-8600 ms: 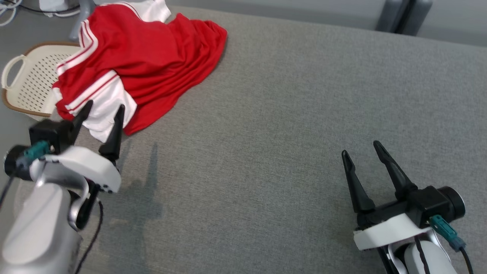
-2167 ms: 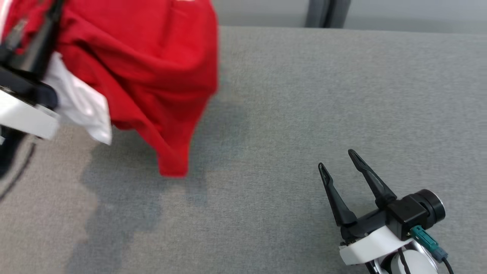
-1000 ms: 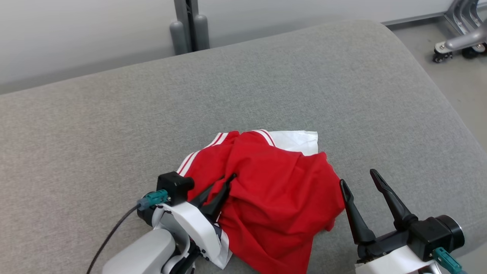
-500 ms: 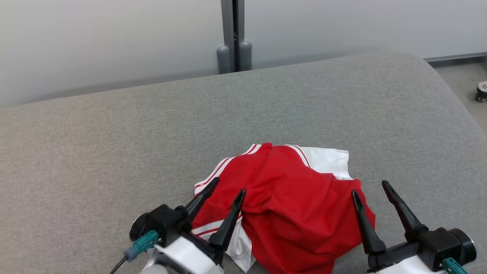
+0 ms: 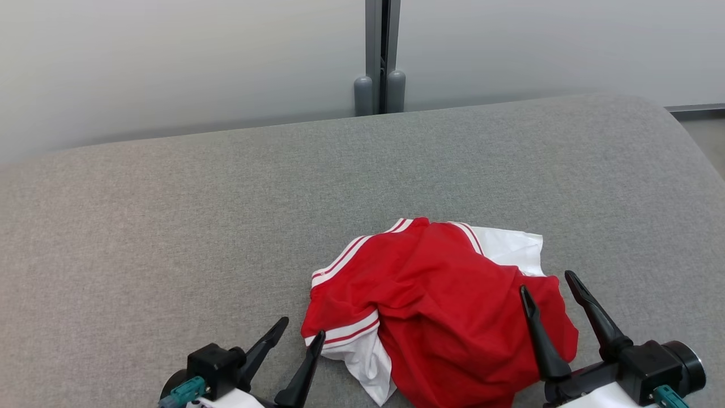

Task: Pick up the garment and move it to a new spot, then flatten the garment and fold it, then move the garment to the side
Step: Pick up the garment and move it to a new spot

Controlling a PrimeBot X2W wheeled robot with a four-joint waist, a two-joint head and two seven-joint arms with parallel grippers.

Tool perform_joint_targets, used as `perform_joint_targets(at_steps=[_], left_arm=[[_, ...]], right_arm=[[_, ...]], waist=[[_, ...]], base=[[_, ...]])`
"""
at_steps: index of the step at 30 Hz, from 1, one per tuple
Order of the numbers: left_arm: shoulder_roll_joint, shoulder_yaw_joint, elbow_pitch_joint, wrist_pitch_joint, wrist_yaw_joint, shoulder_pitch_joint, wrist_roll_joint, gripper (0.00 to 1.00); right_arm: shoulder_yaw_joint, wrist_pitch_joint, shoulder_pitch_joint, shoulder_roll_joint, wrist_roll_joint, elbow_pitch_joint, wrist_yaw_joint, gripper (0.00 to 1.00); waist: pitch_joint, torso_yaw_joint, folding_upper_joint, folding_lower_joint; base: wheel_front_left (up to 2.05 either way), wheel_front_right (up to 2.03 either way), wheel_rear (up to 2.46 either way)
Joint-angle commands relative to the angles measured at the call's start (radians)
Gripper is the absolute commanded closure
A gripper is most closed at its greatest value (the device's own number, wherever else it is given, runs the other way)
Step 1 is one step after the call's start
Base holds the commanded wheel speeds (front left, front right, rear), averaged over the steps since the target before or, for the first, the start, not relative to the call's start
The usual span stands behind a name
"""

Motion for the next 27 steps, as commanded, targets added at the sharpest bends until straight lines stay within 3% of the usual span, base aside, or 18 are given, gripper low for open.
perform_joint_targets(at_steps=[1,5,9,18,19,20,21,22,27], left_arm=[[0.003,-0.015,0.016,0.028,-0.023,-0.025,-0.010,0.00],[-0.010,-0.025,0.080,0.102,-0.049,-0.044,-0.060,0.00],[-0.041,0.029,0.123,0.142,-0.077,-0.035,-0.196,0.00],[-0.023,0.054,0.124,0.253,-0.132,-0.043,-0.396,0.00],[-0.022,0.048,0.117,0.257,-0.135,-0.046,-0.410,0.13],[-0.020,0.043,0.112,0.255,-0.138,-0.051,-0.420,0.42],[-0.016,0.039,0.107,0.248,-0.137,-0.058,-0.422,0.60],[-0.013,0.032,0.104,0.241,-0.137,-0.062,-0.421,1.00],[0.022,0.003,0.084,0.197,-0.138,-0.082,-0.376,1.00]], right_arm=[[0.005,0.002,-0.003,-0.006,-0.005,-0.001,0.000,0.00],[0.014,0.002,-0.008,-0.006,0.003,0.001,0.000,0.00],[0.015,0.002,-0.007,-0.006,0.006,0.002,0.000,0.00],[-0.004,0.002,-0.011,-0.006,-0.003,-0.008,0.000,0.00],[-0.005,0.002,-0.013,-0.006,-0.004,-0.008,0.000,0.00],[-0.005,0.002,-0.014,-0.006,-0.005,-0.008,0.000,0.00],[-0.005,0.002,-0.016,-0.006,-0.006,-0.007,0.000,0.00],[-0.004,0.002,-0.017,-0.006,-0.007,-0.006,0.000,0.00],[-0.005,0.002,-0.013,-0.006,-0.010,-0.003,0.000,0.00]], waist=[[0.005,-0.005,0.0001,0.0000],[0.020,-0.024,0.0001,0.0000],[0.038,-0.044,0.0001,0.0000],[0.082,-0.051,0.0001,0.0000],[0.084,-0.049,0.0001,0.0000],[0.086,-0.048,0.0001,0.0000],[0.088,-0.047,0.0001,0.0000],[0.090,-0.046,0.0001,0.0000],[0.084,-0.038,0.0001,0.0000]], base=[[0.00,0.00,0.00],[0.00,0.00,0.00],[0.00,0.00,0.00],[0.00,0.00,0.00],[0.00,0.00,0.00],[0.00,0.00,0.00],[0.00,0.00,0.00],[0.00,0.00,0.00],[0.00,0.00,0.00]])
